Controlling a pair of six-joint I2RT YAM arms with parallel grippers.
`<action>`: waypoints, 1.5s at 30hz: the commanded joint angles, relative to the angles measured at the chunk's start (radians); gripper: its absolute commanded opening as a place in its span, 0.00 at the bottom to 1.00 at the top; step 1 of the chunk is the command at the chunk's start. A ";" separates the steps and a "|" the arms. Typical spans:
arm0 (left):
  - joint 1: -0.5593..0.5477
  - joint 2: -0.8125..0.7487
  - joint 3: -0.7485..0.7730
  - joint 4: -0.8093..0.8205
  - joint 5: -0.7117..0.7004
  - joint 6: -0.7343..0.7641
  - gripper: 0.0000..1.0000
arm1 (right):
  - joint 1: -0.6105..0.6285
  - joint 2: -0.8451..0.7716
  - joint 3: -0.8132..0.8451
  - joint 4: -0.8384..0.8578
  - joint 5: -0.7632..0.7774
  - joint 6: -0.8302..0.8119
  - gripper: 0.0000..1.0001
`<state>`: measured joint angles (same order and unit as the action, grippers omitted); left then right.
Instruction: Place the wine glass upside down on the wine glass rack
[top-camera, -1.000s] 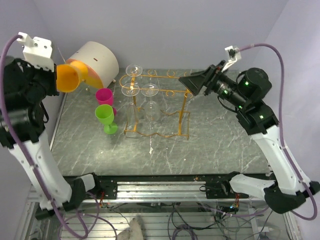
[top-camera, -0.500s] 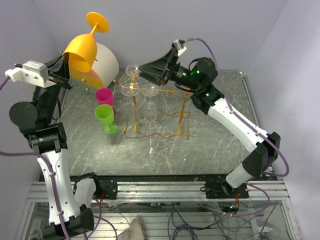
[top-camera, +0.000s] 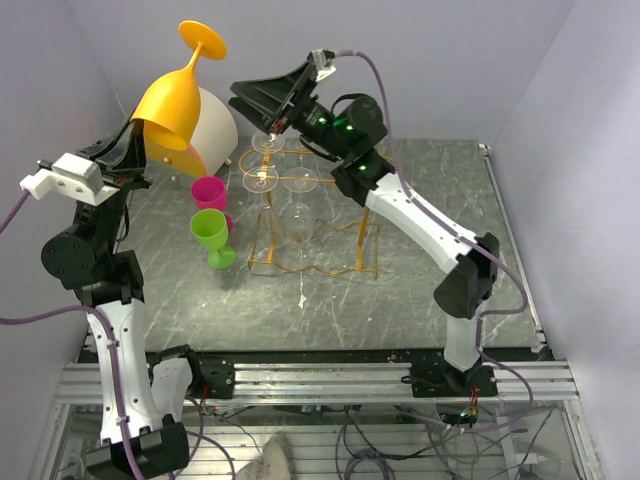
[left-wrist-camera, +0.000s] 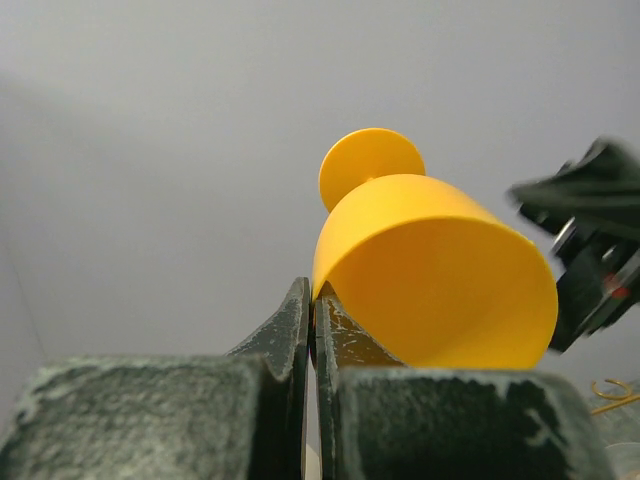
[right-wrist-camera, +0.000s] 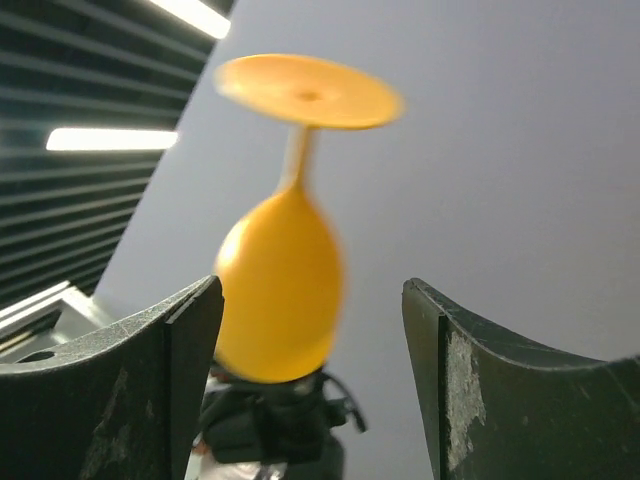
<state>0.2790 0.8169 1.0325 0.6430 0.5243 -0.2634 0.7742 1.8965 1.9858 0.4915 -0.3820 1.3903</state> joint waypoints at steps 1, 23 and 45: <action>-0.008 -0.014 -0.018 0.094 0.003 -0.012 0.07 | 0.028 0.066 0.091 0.037 0.081 -0.033 0.72; -0.016 -0.049 -0.144 0.123 -0.047 -0.075 0.07 | 0.139 0.166 -0.021 0.406 0.358 0.019 0.68; -0.003 -0.072 -0.187 0.142 -0.077 -0.103 0.07 | 0.221 0.264 0.105 0.455 0.527 0.025 0.61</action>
<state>0.2699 0.7578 0.8558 0.7296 0.4744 -0.3603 0.9688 2.1231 2.0365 0.9020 0.1013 1.4143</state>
